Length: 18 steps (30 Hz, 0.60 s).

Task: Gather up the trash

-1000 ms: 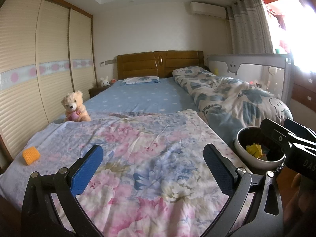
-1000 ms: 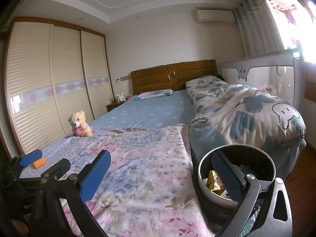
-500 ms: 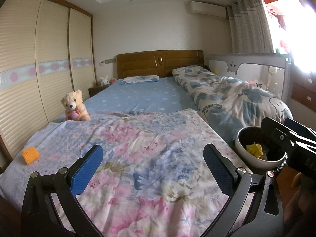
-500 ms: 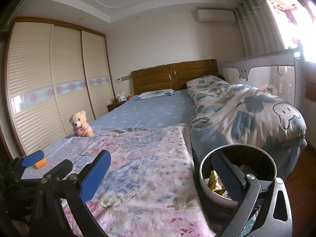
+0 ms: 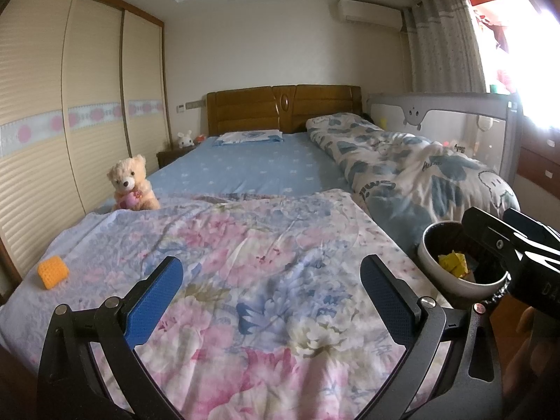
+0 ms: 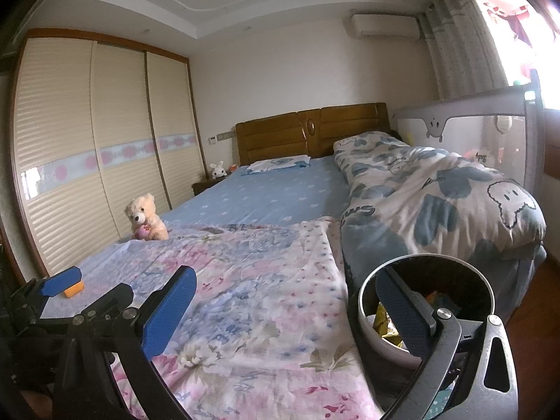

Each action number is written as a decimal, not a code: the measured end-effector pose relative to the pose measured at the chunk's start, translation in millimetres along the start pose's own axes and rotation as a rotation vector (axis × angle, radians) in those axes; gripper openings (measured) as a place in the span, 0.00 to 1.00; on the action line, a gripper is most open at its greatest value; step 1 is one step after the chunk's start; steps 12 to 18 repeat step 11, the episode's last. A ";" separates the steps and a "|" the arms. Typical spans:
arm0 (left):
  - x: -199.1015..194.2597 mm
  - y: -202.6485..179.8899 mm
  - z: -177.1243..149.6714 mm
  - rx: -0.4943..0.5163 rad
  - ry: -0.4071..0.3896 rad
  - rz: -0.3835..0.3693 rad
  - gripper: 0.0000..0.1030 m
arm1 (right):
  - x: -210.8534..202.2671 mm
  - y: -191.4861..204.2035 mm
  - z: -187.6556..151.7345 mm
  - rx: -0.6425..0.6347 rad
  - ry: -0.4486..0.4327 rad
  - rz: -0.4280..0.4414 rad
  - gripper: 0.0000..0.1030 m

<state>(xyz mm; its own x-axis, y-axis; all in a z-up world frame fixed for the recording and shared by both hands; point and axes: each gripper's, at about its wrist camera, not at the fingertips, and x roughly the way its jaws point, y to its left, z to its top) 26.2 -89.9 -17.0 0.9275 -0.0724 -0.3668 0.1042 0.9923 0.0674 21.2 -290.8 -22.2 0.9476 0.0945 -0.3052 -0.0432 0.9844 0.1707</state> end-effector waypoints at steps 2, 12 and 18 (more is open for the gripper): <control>-0.4 -0.1 -2.2 0.000 0.004 0.001 1.00 | 0.0 -0.1 0.0 0.001 -0.001 0.002 1.00; 15.6 9.7 -6.2 -0.021 0.045 -0.005 1.00 | 9.9 -0.2 -2.7 0.014 0.028 0.011 1.00; 15.6 9.7 -6.2 -0.021 0.045 -0.005 1.00 | 9.9 -0.2 -2.7 0.014 0.028 0.011 1.00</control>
